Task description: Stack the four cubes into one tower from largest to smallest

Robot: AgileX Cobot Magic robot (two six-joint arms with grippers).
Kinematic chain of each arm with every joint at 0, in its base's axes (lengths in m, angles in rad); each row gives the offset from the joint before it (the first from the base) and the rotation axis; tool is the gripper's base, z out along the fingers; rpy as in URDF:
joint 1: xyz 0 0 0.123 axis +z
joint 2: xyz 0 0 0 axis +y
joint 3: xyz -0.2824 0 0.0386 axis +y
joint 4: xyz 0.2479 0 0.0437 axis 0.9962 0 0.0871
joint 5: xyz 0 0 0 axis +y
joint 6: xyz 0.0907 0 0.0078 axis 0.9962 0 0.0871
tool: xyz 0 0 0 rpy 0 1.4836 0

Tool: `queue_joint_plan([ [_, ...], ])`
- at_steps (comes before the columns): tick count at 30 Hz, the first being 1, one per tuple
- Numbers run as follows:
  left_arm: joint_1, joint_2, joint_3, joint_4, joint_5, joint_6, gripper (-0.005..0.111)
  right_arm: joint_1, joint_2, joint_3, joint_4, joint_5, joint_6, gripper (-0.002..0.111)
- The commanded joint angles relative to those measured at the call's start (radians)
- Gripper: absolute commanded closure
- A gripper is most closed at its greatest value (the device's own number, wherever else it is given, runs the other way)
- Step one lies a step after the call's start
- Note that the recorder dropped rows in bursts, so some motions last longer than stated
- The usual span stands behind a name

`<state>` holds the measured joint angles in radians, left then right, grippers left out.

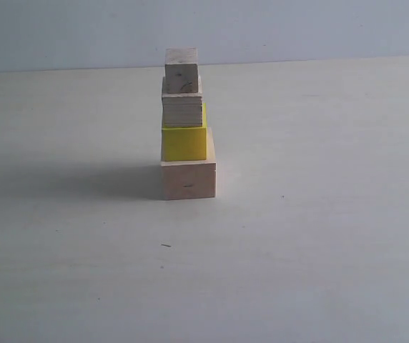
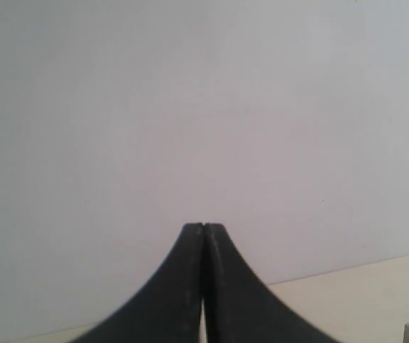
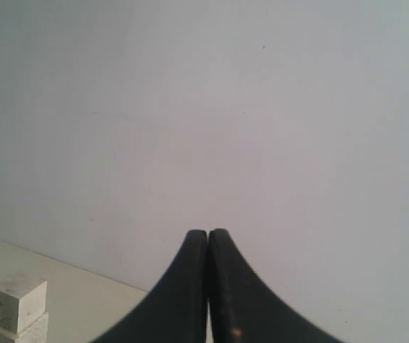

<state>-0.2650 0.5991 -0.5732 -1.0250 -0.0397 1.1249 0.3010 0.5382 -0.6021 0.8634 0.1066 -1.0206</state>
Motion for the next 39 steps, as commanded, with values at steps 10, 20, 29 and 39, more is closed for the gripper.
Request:
queue_joint_plan([
  [10,-0.031,-0.092,0.003,0.097,0.052,0.028,0.107,0.002,-0.002,0.006,-0.001,0.004,0.001,0.108],
  [20,0.286,-0.280,0.003,0.030,0.270,-0.122,0.107,0.002,-0.002,0.006,-0.001,0.004,0.001,0.108],
  [29,0.508,-0.343,0.003,-0.021,0.523,-0.142,0.107,0.002,-0.002,0.006,-0.001,0.004,0.001,0.108],
  [39,0.507,-0.343,0.003,-0.007,0.521,-0.135,0.107,0.002,-0.002,0.006,-0.001,0.004,0.001,0.108],
])
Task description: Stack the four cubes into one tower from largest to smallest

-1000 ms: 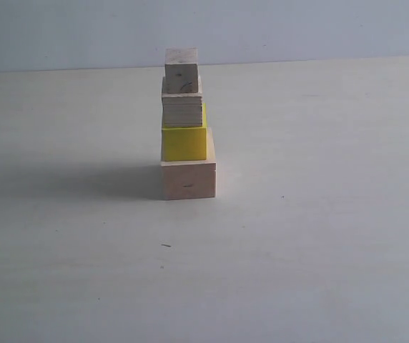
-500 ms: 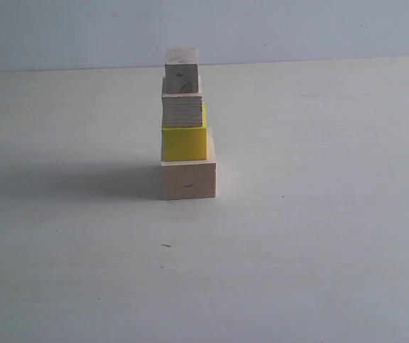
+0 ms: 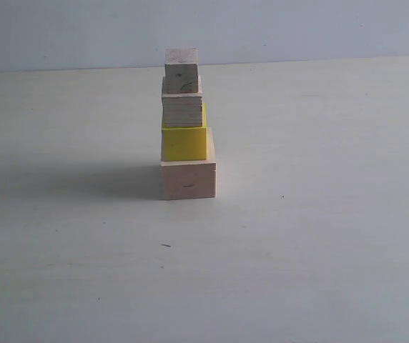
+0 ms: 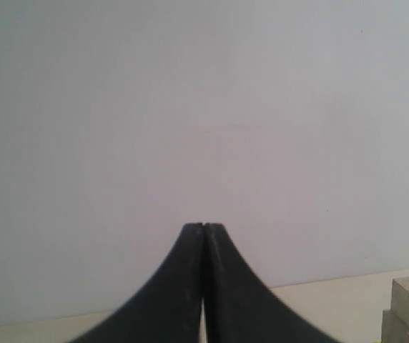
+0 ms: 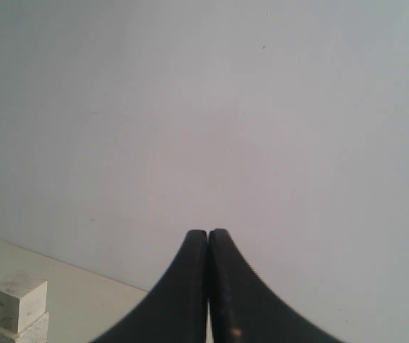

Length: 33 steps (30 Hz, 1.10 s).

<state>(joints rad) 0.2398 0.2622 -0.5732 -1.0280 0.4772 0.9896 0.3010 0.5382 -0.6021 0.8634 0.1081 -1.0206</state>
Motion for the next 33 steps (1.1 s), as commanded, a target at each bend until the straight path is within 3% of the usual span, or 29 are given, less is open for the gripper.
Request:
queue_joint_plan([
  [1,0.003,-0.006,0.003,-0.004,0.004,0.000,0.107,0.002,-0.002,0.006,-0.001,0.003,0.001,0.108],
  [3,0.003,-0.006,0.006,0.011,-0.001,-0.005,0.107,0.002,-0.002,0.006,-0.001,0.003,0.001,0.108],
  [6,0.003,-0.006,0.024,0.177,-0.001,-0.149,0.107,0.002,-0.002,0.006,-0.001,0.003,0.001,0.108],
  [11,0.003,-0.008,0.091,0.776,-0.001,-0.842,0.107,0.002,-0.002,0.006,-0.001,0.003,0.001,0.108],
  [14,0.003,-0.029,0.142,0.947,-0.003,-1.028,0.107,0.002,-0.002,0.006,-0.001,0.003,0.001,0.108],
  [25,0.003,-0.199,0.400,0.895,-0.071,-1.028,0.107,0.002,-0.002,0.006,-0.001,0.003,0.001,0.108],
  [33,-0.044,-0.201,0.473,0.944,-0.156,-1.015,0.107,0.002,-0.002,0.006,-0.001,0.003,0.001,0.108],
])
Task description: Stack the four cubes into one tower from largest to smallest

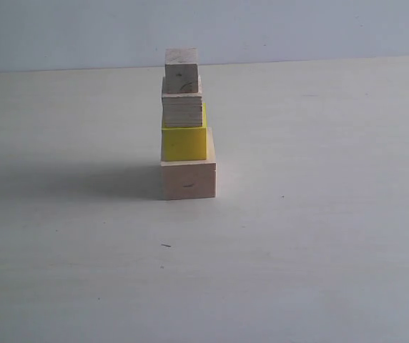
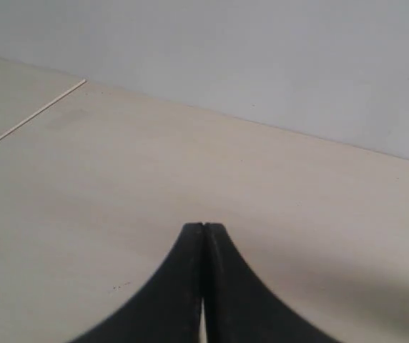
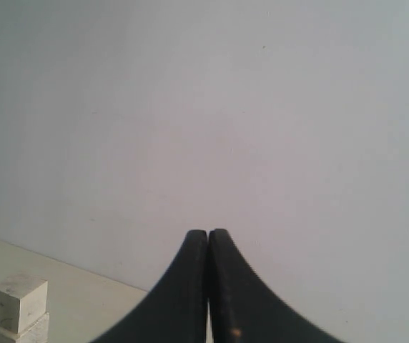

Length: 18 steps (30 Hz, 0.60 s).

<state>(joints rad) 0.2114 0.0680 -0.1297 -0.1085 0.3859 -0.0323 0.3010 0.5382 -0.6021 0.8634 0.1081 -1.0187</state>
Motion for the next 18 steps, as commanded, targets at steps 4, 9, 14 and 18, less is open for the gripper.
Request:
queue_joint_plan([
  [4,-0.015,-0.014,0.070,0.032,-0.066,0.007,0.107,0.002,-0.002,0.006,-0.001,0.003,-0.001,0.108],
  [9,-0.033,-0.022,0.096,0.048,-0.066,0.007,0.107,0.002,-0.002,0.006,-0.001,0.003,-0.001,0.108],
  [14,-0.052,-0.023,0.112,0.086,-0.066,0.007,0.107,0.002,-0.002,0.006,-0.001,0.003,-0.001,0.108],
  [18,-0.058,-0.032,0.130,0.102,-0.066,0.007,0.107,0.002,-0.002,0.006,-0.001,0.003,-0.001,0.108],
])
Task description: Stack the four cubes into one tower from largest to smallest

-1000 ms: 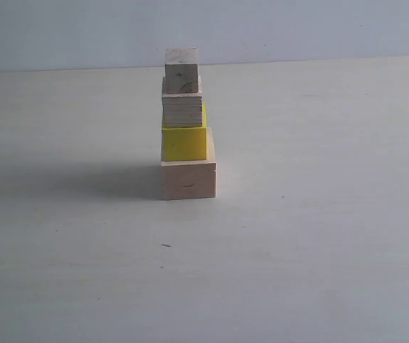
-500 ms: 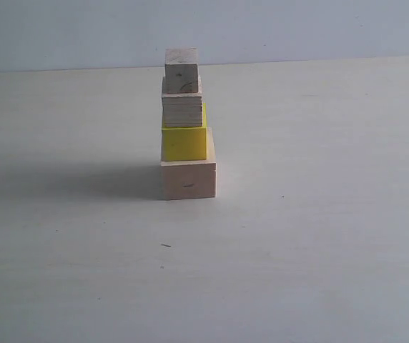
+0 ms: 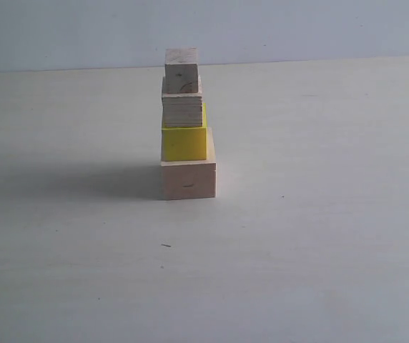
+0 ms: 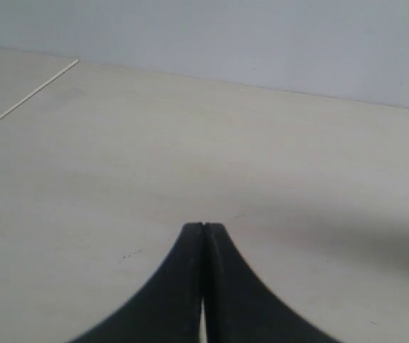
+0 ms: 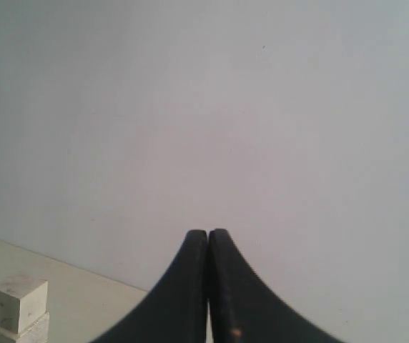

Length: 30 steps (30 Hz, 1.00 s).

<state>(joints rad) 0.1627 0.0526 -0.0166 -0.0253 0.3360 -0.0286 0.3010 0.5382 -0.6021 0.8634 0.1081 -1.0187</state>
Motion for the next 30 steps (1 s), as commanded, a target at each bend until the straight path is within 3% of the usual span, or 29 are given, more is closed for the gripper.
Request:
queue_joint_plan([
  [1,-0.009,-0.020,0.017,0.019,-0.016,-0.001,0.107,0.002,-0.002,0.006,-0.001,0.003,-0.001,0.108],
  [18,-0.009,-0.053,0.017,0.079,0.002,-0.006,0.107,0.002,-0.002,0.006,-0.001,0.003,-0.001,0.108],
  [24,-0.009,-0.053,0.017,0.267,0.002,-0.006,0.107,0.002,-0.002,0.006,-0.001,0.003,-0.001,0.108],
  [30,-0.009,-0.053,0.017,0.303,0.002,-0.006,0.107,0.002,-0.002,0.006,-0.001,0.003,-0.001,0.108],
])
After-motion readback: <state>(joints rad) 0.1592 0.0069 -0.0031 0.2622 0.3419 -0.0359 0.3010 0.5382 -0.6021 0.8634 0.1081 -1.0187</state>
